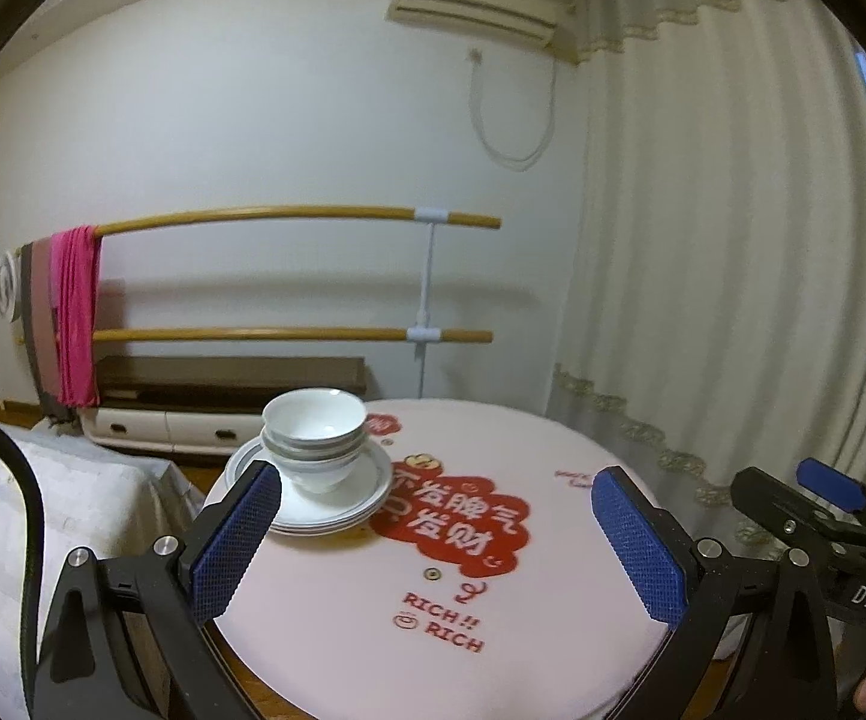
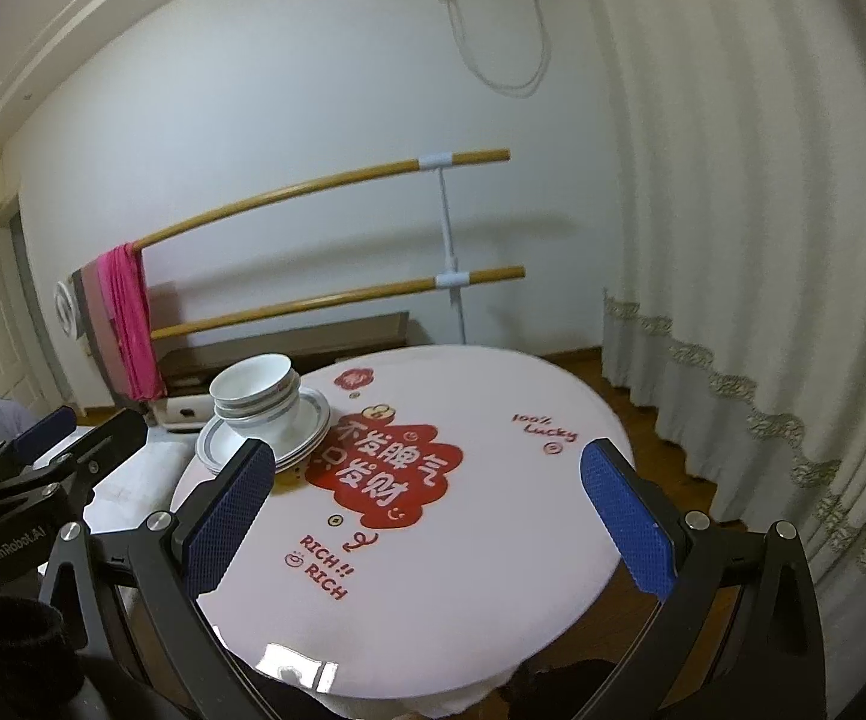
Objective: Organize plates and bowls
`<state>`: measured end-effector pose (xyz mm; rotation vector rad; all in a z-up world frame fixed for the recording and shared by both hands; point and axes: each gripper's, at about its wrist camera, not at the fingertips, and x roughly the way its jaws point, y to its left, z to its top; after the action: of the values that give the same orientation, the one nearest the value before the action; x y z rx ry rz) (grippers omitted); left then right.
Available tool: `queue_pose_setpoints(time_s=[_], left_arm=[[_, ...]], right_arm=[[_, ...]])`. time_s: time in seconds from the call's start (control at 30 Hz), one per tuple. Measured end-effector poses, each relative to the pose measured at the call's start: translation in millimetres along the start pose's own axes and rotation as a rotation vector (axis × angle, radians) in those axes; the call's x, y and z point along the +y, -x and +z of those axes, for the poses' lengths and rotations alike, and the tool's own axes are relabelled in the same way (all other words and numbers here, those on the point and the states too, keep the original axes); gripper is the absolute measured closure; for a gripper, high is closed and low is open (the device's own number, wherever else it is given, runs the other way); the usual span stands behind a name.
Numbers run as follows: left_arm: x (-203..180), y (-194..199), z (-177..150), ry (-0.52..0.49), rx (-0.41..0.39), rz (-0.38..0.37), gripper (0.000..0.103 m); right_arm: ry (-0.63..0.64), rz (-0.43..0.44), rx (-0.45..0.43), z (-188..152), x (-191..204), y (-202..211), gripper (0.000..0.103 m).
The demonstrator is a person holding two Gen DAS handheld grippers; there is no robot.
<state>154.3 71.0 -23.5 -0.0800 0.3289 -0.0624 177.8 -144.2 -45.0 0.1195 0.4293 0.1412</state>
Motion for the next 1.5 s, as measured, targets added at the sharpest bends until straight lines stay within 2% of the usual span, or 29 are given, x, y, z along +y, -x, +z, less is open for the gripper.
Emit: queue_pose_setpoints(time_s=[0.23,0.5,0.8,1.5], left_arm=[[-13.8,36.7,-12.8,-0.046,-0.087,-0.026,0.001],[-16.0,61.9,-26.1,-0.034,-0.181,-0.023,0.001],[-21.3,70.2,-34.3,-0.051,-0.183,-0.040,0.001],[-27.7,72.0,-33.7,-0.053,-0.185,-0.031,0.001]], right_arm=[[-0.013,-0.004,-0.080,-8.1,-2.3,42.1,0.000],[-0.002,0.003,-0.124,-9.4,0.7,73.0,0.000],[0.012,0.006,-0.186,-16.4,5.8,96.3,0.000],[0.016,-0.021,-0.186,-20.3,9.6,96.8,0.000]])
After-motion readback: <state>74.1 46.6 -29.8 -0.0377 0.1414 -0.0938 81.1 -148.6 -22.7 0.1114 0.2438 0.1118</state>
